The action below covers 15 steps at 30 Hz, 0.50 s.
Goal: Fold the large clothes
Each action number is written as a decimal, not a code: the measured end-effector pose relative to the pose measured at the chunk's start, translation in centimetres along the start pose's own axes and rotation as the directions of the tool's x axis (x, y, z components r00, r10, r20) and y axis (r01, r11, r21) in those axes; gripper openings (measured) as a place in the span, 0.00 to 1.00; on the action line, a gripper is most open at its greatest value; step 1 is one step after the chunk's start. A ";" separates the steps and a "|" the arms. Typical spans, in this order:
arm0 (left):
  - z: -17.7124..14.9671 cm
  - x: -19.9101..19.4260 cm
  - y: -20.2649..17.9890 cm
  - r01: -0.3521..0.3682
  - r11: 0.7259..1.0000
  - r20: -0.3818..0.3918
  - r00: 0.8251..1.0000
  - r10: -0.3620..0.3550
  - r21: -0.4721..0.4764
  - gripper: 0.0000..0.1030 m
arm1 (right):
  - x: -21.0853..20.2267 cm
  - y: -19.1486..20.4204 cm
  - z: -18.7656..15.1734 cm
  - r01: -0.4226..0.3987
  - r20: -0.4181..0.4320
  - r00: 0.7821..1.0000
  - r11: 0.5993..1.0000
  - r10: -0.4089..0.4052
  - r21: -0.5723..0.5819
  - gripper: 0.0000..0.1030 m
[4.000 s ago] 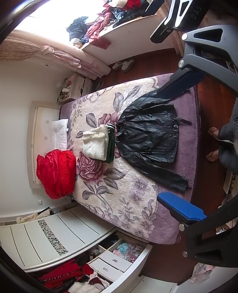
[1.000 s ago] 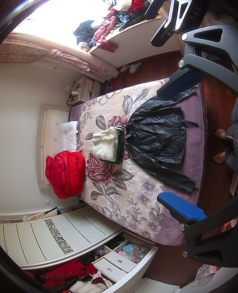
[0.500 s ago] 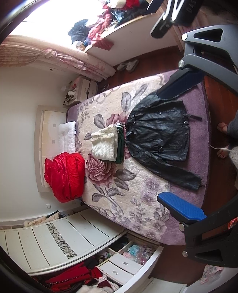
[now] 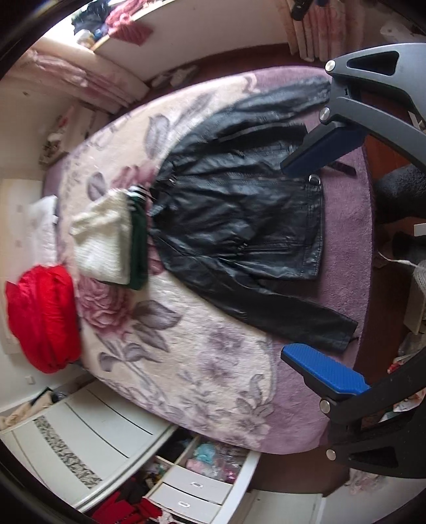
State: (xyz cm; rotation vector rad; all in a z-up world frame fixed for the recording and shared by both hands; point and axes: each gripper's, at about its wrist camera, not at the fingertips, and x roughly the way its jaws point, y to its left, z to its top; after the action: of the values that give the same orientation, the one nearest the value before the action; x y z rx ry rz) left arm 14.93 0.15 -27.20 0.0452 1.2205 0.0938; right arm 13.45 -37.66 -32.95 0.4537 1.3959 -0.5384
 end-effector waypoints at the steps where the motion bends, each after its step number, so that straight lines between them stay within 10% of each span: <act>1: -0.3 2.0 -0.4 -0.018 1.000 -0.015 1.000 0.018 -0.005 1.00 | 3.1 -1.7 0.5 0.003 -0.040 0.999 0.998 -0.001 0.055 1.00; 11: -1.6 18.3 -3.5 -0.147 0.988 -0.194 0.969 0.153 0.042 1.00 | 31.6 -14.7 2.4 0.121 -0.305 0.952 0.933 -0.013 0.339 0.99; 15: -1.3 24.1 -5.5 -0.144 0.988 -0.219 0.964 0.153 0.056 1.00 | 38.0 -16.2 2.1 0.098 -0.351 0.935 0.909 0.056 0.405 0.83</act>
State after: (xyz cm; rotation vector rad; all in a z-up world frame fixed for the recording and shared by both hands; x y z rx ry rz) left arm 22.13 -3.06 -50.63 0.1644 1.4426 0.2104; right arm 8.78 -55.18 -70.18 0.9205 1.6357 -0.8091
